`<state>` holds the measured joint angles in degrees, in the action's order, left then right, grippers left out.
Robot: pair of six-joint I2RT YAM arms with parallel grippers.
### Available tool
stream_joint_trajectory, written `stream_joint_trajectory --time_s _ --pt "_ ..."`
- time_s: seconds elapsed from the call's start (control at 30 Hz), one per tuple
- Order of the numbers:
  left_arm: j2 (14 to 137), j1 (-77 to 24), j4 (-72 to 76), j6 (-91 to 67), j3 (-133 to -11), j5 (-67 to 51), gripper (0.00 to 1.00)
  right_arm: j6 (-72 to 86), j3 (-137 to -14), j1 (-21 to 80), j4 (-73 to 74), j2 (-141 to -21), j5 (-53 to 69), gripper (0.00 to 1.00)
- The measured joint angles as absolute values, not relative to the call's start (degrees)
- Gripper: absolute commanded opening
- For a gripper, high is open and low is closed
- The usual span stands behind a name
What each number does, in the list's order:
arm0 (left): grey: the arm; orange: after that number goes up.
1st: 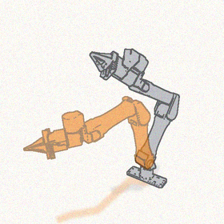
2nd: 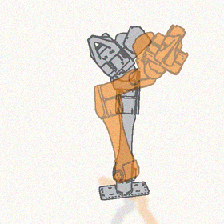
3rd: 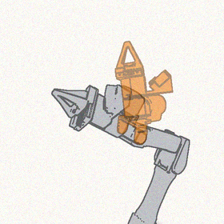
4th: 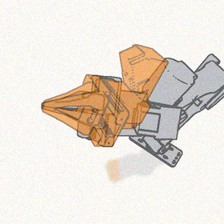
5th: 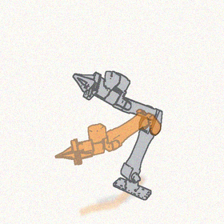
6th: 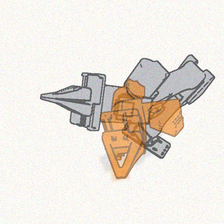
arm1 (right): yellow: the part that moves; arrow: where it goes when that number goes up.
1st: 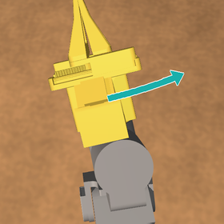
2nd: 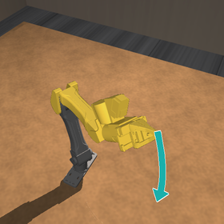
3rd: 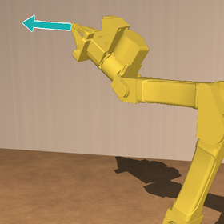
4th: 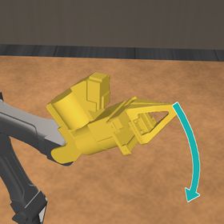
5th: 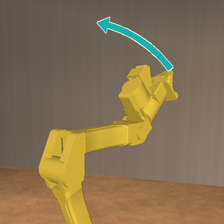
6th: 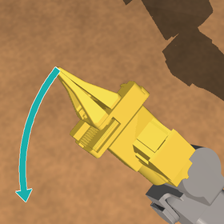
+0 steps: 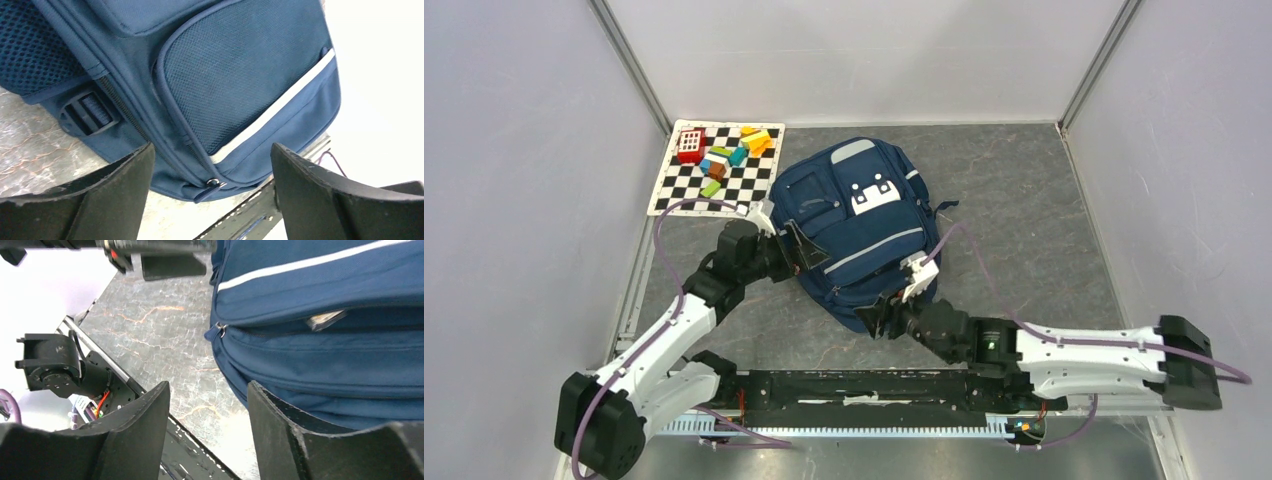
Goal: Pack the student bag
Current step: Place the stationery in the student bag, then zip the student bag at the center of the board.
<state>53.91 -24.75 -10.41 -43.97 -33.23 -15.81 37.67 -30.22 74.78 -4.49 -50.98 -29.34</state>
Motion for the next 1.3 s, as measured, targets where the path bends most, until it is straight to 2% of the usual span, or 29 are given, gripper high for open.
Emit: stream_joint_trajectory --time_s 0.17,0.33,0.63,0.8,1.1,1.3 --pt "53.84 -23.77 -6.59 -46.48 -32.12 -17.15 0.77 42.35 -29.50 80.34 -11.84 -61.36 -35.42 0.59" --pt "54.98 -22.70 -5.41 -46.70 -31.48 -17.87 0.75 46.85 -34.09 81.17 -10.11 -73.06 -41.50 0.60" --pt "61.41 -20.62 -3.29 -46.04 -31.59 -19.05 0.71 49.17 -43.40 82.32 -8.86 -82.81 -47.92 0.73" --pt "66.59 -20.38 -3.18 -44.49 -33.82 -20.18 0.60 52.10 -49.45 82.04 -3.86 -89.21 -52.14 0.75" --pt "71.48 -20.08 -1.69 -42.50 -34.98 -22.15 0.45 58.50 -59.27 79.83 8.95 -97.84 -56.27 0.66" --pt "71.83 -19.59 0.95 -42.22 -34.57 -22.11 0.32 62.48 -64.31 78.39 15.92 -101.36 -58.13 0.52"
